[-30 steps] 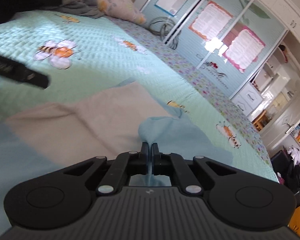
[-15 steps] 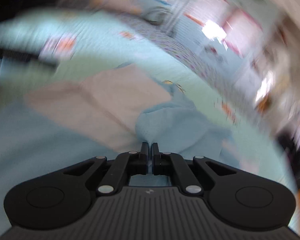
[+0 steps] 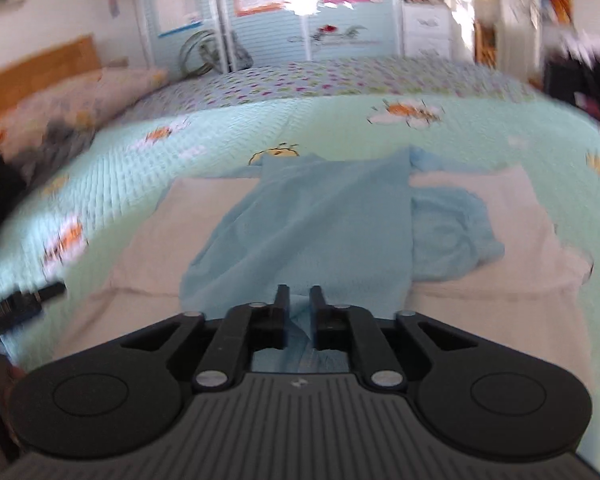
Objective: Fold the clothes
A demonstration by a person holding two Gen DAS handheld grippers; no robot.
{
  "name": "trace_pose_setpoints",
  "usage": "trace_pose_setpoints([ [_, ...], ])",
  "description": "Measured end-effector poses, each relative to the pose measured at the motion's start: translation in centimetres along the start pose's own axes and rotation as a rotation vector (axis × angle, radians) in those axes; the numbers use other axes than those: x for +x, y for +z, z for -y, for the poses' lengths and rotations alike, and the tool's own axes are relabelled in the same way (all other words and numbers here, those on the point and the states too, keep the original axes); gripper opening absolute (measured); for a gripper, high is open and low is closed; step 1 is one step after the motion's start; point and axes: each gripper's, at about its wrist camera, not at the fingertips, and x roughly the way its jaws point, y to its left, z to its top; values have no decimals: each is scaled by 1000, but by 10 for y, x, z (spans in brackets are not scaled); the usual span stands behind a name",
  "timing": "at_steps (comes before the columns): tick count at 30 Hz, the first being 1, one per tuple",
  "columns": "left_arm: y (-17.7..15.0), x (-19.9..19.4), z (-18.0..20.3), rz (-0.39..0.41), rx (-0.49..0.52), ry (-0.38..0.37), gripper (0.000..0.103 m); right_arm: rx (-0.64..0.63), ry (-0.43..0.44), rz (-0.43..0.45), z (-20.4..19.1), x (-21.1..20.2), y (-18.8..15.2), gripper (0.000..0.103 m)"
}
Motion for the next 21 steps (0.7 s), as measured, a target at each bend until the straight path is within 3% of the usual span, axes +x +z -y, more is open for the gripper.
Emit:
trace_pose_setpoints([
  [4,0,-1,0,1,0,0,102,33,44,-4,-10,-1,0,50],
  [6,0,-1,-1,2,-1,0,102,-23,36,23,-28,-1,0,75],
  [8,0,-1,-1,2,-2,-2,102,-79,15,39,-46,5,2,83],
  [13,0,0,-1,1,-2,-1,102,-23,-22,-21,-52,47,11,83],
  [14,0,0,-1,1,-3,-1,102,-3,-25,-34,-50,55,12,82],
  [16,0,0,-1,2,-3,-2,102,-1,-51,-44,-51,65,11,69],
  [17,0,1,-1,1,-4,-2,102,-12,-59,-46,-52,67,9,49],
  [18,0,1,-1,1,-3,-2,102,-24,-57,-57,-52,70,7,13],
  [19,0,1,-2,1,-4,-2,102,-28,-54,-80,-51,73,5,0],
  [21,0,1,-1,1,-4,-2,102,-9,-38,-87,-46,75,2,1],
])
